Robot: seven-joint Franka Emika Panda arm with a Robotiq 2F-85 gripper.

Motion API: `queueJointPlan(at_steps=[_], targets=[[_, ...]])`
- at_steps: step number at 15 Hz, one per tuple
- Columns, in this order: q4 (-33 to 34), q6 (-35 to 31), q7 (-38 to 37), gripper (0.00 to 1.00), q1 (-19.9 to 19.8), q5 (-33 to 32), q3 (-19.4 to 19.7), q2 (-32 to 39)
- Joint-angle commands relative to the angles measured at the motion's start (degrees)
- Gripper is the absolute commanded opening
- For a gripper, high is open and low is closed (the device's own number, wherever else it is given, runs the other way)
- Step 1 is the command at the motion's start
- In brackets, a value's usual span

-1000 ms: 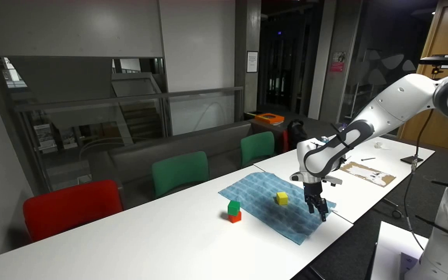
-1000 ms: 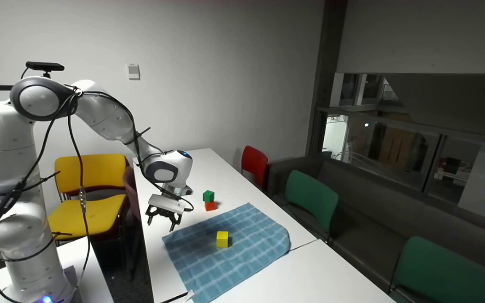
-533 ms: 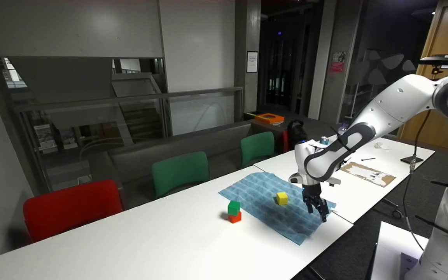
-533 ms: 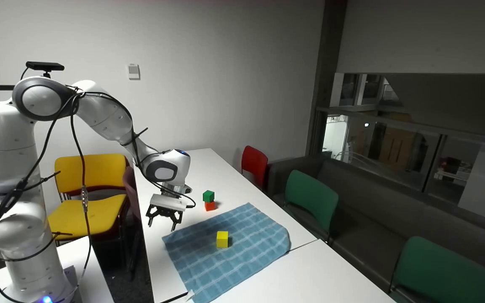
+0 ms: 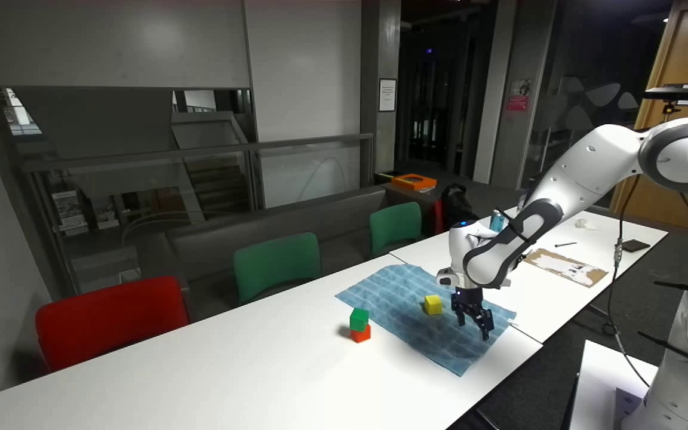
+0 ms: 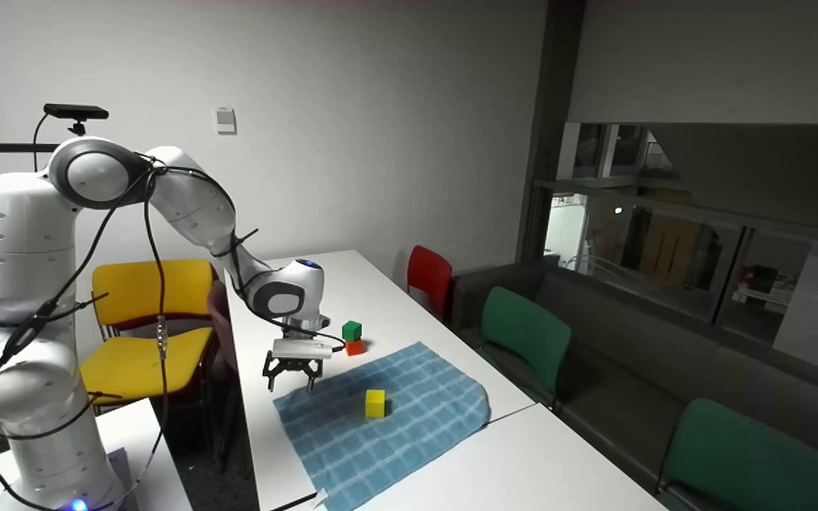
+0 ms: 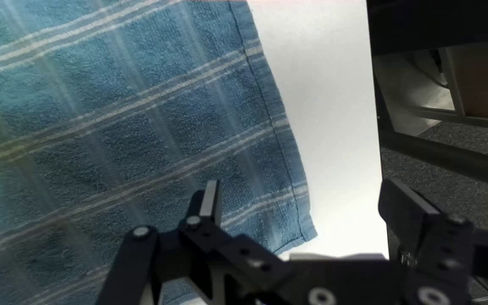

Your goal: Pull the blue towel from underneath the yellow block, place the towel over the yellow block

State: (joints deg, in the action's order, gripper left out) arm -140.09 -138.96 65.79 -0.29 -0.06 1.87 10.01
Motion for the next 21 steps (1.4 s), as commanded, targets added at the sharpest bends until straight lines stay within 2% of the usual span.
queueJointPlan(at_steps=[1, 11, 18, 21], targets=[[2.03, -2.74, 8.90, 1.00, -3.46, 1.32, -1.93, 4.15], [6.93, -1.21, 21.54, 1.00, -10.69, 5.18, -6.16, 12.05], [9.78, 0.54, 23.03, 1.00, -12.04, 11.66, -9.74, 14.11], [10.67, 1.79, 22.93, 1.00, -11.74, 12.03, -9.92, 14.57]])
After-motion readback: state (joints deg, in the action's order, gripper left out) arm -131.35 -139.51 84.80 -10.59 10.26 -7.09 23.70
